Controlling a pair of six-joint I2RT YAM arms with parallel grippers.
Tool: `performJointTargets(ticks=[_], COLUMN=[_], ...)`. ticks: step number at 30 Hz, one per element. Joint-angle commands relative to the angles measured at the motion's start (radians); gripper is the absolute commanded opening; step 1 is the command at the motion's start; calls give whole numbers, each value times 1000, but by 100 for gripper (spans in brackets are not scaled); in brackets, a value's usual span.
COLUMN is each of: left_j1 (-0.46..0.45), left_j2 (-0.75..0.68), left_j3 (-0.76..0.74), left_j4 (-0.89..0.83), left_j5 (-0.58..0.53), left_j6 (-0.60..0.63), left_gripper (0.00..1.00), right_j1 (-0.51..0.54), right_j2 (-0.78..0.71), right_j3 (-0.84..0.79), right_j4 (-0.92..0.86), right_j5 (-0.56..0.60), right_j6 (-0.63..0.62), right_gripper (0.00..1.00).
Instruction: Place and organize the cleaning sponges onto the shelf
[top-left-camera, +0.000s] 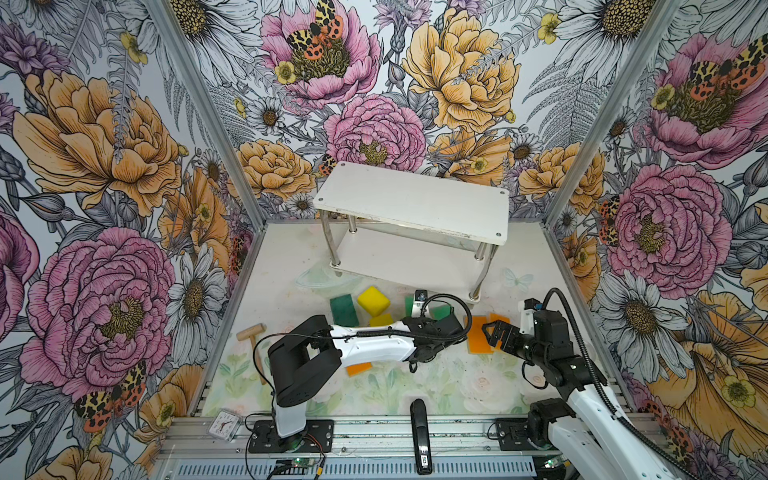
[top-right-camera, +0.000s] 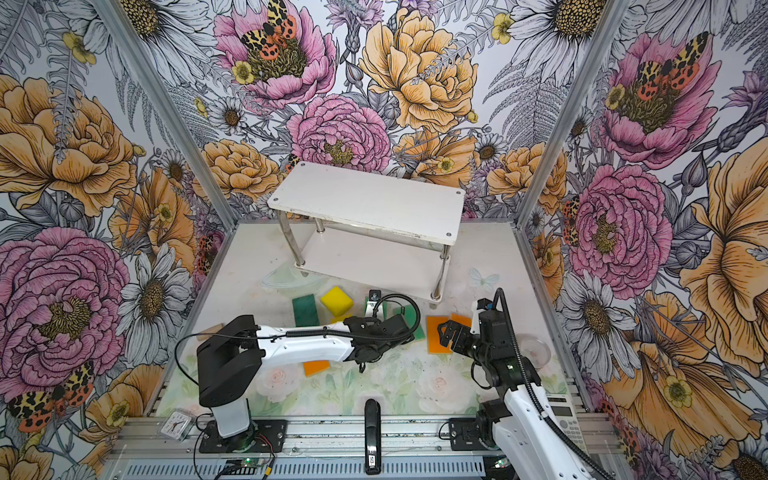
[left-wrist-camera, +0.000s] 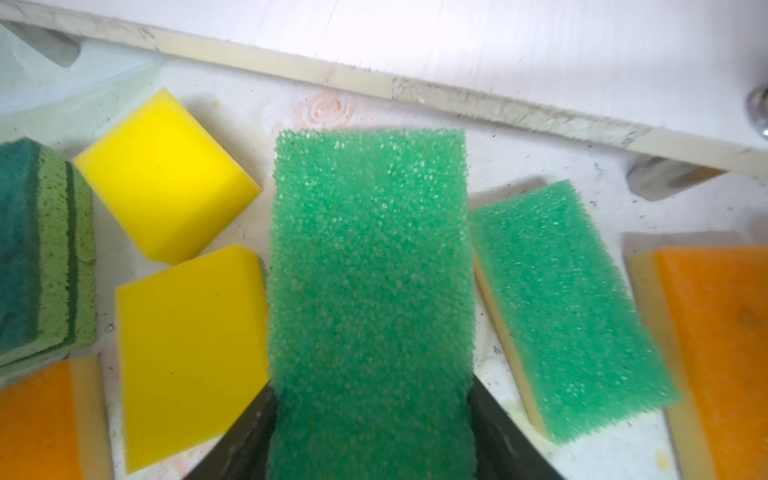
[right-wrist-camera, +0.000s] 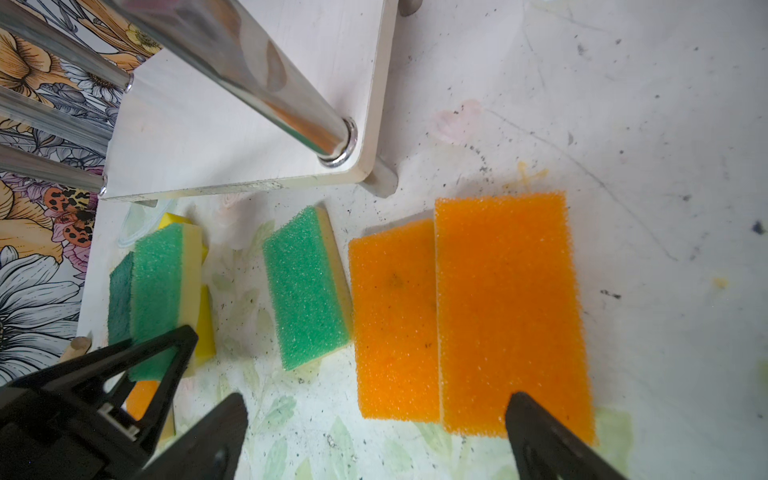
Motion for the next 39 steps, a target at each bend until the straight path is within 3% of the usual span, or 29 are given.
performJointTargets(ticks=[1, 11, 20, 28, 39], left_j1=[-6, 21, 111, 168, 188], left_j2=[-43, 3, 4, 112, 182], left_j3=[8, 142, 129, 169, 256], left_j4=[-4, 14, 210, 282, 320], left_j5=[-49, -118, 50, 169, 214], left_j6=[69, 251, 367, 445, 514], left_gripper=[62, 62, 62, 62, 62], right_j1=[7, 8, 8, 8, 7], right_j2=[10, -11, -12, -2, -7], right_j3=[38, 31, 38, 47, 53], right_j4=[26, 24, 23, 23, 21], right_j5=[25, 23, 23, 27, 37], right_j6=[-11, -5, -2, -3, -6], right_gripper=[99, 99, 99, 99, 99])
